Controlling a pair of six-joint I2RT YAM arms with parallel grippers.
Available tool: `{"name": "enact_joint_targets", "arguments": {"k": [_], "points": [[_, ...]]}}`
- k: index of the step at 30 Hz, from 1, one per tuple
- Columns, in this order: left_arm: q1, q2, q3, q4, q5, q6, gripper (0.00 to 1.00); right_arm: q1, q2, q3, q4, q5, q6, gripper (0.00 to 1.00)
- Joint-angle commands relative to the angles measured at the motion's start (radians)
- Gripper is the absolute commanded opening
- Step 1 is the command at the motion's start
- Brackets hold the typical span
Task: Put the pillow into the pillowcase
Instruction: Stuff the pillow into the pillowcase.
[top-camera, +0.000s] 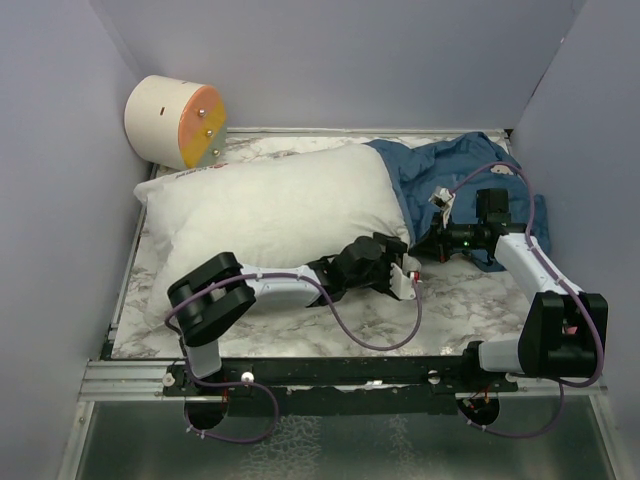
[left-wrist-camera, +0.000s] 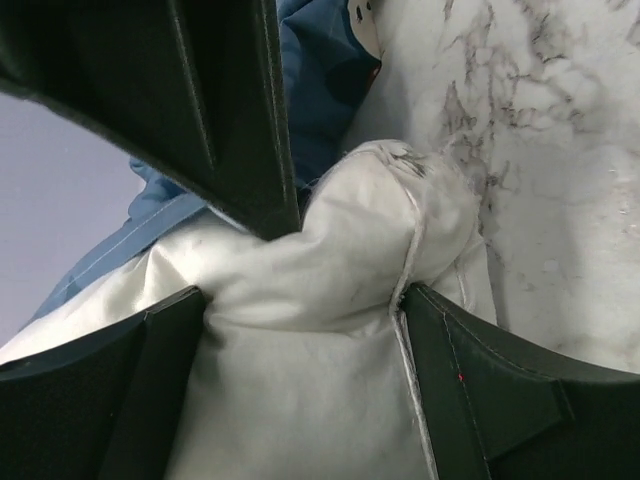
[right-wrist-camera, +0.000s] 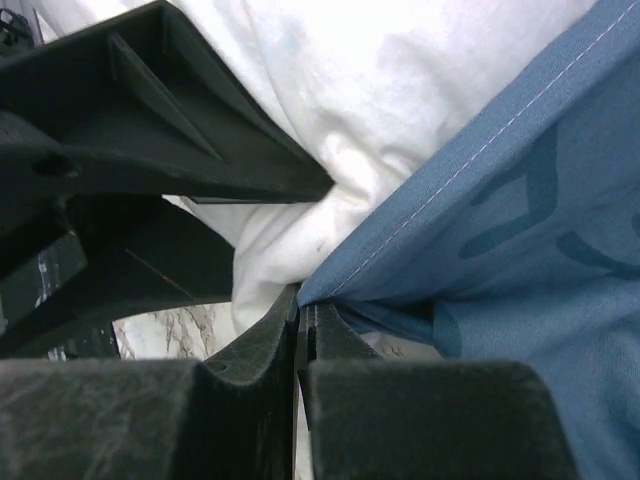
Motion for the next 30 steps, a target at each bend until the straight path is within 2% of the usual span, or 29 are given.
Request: {"name": "enact_joint_targets", "arguments": {"k": [1, 3, 4, 6, 7, 10, 15, 21, 26, 30], "points": [[-0.001, 0.085, 0.083, -0.086, -0.144, 0.054, 0.81, 0.009, -0.013, 0.019, 0.005, -0.002, 0.003, 0.01], [0.005, 0.119, 0.140, -0.111, -0.180, 0.029, 0.72, 0.009, -0.021, 0.016, 0.012, 0.017, 0.012, 0.01], [0.010, 0.136, 0.166, -0.122, -0.189, 0.008, 0.64, 0.009, -0.025, 0.014, 0.017, 0.029, 0.018, 0.01], [0.029, 0.156, 0.215, -0.145, -0.188, -0.060, 0.30, 0.010, -0.033, 0.014, 0.021, 0.043, 0.025, 0.01], [0.040, 0.163, 0.238, -0.157, -0.186, -0.097, 0.16, 0.009, -0.035, 0.015, 0.022, 0.045, 0.026, 0.01], [0.079, 0.155, 0.273, -0.161, -0.183, -0.201, 0.00, 0.009, -0.052, 0.016, 0.021, 0.057, 0.029, 0.01], [0.162, 0.096, 0.275, -0.157, -0.159, -0.395, 0.00, 0.009, -0.109, 0.001, 0.042, 0.075, 0.054, 0.01], [0.217, 0.101, 0.336, -0.173, -0.189, -0.595, 0.00, 0.009, -0.150, 0.012, -0.013, -0.037, -0.002, 0.01], [0.224, 0.176, 0.478, -0.197, -0.263, -0.769, 0.00, 0.012, -0.154, 0.037, -0.054, -0.175, -0.032, 0.01], [0.228, 0.218, 0.587, -0.198, -0.354, -0.856, 0.00, 0.023, -0.097, 0.115, -0.161, -0.202, -0.110, 0.01]]}}
